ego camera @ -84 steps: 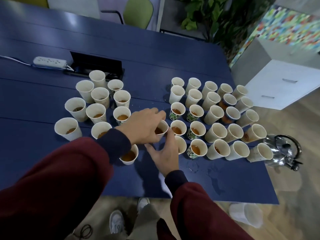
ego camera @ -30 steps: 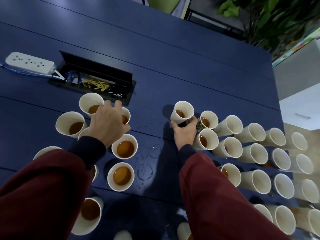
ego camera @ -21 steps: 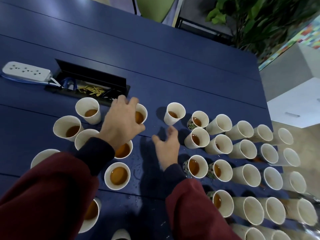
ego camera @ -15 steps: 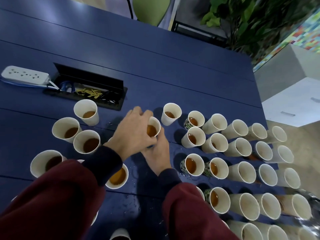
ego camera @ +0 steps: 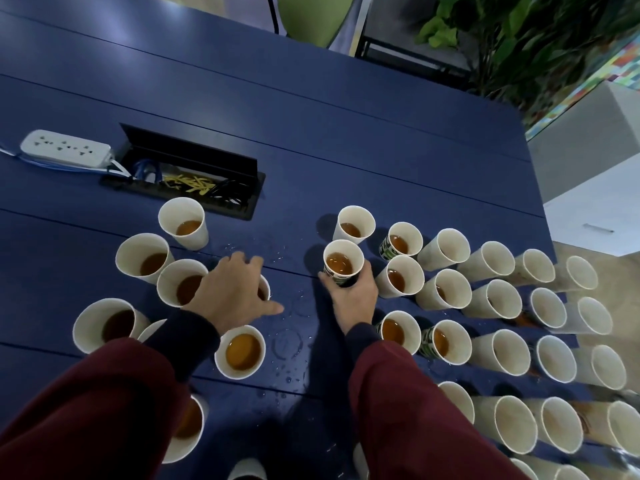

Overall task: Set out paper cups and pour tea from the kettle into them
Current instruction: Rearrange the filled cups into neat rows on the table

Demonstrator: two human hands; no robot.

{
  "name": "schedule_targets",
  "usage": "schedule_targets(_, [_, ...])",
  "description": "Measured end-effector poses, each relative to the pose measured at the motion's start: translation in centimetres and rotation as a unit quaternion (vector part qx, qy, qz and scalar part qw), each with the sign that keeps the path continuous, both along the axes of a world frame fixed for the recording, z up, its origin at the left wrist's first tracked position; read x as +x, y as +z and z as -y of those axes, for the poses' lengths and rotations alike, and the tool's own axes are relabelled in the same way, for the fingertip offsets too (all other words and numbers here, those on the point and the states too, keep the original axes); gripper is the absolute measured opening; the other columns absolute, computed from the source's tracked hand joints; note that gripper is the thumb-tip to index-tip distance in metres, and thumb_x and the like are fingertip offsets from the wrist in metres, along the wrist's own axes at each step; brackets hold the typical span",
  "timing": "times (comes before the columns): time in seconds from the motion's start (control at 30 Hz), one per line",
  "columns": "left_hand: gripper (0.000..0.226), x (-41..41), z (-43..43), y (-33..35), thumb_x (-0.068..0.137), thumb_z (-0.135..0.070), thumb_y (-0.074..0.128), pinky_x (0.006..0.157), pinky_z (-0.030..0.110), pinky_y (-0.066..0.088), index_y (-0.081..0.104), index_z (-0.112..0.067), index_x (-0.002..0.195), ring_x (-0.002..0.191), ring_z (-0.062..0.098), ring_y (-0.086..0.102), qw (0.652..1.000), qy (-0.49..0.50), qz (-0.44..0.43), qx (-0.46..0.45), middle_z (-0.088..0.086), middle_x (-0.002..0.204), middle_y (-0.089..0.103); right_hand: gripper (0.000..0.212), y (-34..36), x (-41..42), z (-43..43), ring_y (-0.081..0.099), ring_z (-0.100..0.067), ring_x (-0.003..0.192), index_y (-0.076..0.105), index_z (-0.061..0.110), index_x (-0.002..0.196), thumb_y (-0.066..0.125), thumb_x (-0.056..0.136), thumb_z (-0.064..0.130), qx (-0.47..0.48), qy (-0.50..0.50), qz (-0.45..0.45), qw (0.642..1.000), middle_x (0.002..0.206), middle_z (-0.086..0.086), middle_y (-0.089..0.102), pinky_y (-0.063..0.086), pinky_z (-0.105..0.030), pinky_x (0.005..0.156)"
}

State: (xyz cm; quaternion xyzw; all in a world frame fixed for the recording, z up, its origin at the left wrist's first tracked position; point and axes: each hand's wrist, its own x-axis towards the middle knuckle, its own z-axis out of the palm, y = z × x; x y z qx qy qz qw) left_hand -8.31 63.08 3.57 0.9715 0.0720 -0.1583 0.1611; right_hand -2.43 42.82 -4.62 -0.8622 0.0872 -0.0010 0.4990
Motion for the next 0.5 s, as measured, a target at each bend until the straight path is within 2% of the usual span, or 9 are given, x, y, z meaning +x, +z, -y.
schedule_targets(0.1, [0.081, -0.4, 0.5, -0.5, 0.073, -0.063, 0.076, 0.088, 0.032, 0.053, 0.048, -0.018, 0.134, 0.113, 0.022, 0.057, 1.0, 0.0, -0.005, -0.004, 0.006, 0.125, 0.056, 0.051, -0.5, 0.3, 0.0, 0.062, -0.025, 0.099, 0.056, 0.018, 0.104, 0.091, 0.068, 0.025, -0.021, -0.013, -0.011, 1.0, 0.101, 0.001, 0.067, 0.041, -0.026, 0.08])
schedule_targets(0.2, [0.075, -0.4, 0.7, -0.7, 0.077, -0.057, 0.076, 0.087, 0.031, 0.053, 0.046, -0.02, 0.135, 0.114, 0.022, 0.058, 1.0, 0.004, -0.005, 0.017, 0.005, 0.129, 0.056, 0.054, -0.9, 0.4, -0.1, 0.061, -0.03, 0.104, 0.057, 0.012, 0.11, 0.09, 0.069, 0.025, -0.035, -0.025, -0.013, 0.999, 0.105, -0.006, 0.067, 0.041, -0.029, 0.084])
schedule_targets(0.3, [0.064, -0.4, 0.8, -0.7, 0.08, -0.051, 0.074, 0.08, 0.028, 0.052, 0.048, -0.02, 0.13, 0.107, 0.021, 0.061, 0.999, 0.019, 0.002, 0.031, 0.005, 0.125, 0.059, 0.053, -1.1, 0.3, -0.2, 0.06, -0.033, 0.104, 0.057, 0.009, 0.109, 0.089, 0.069, 0.024, -0.043, -0.034, -0.012, 0.998, 0.105, -0.009, 0.067, 0.044, -0.034, 0.086])
schedule_targets(0.5, [0.053, -0.4, 0.9, -0.2, 0.082, -0.05, 0.072, 0.072, 0.025, 0.049, 0.051, -0.019, 0.12, 0.096, 0.019, 0.062, 0.998, 0.016, 0.037, 0.047, 0.003, 0.11, 0.062, 0.056, -0.8, -0.3, -0.2, 0.058, -0.03, 0.107, 0.054, 0.011, 0.114, 0.087, 0.07, 0.019, -0.034, -0.029, -0.023, 0.999, 0.107, -0.004, 0.063, 0.046, -0.036, 0.092])
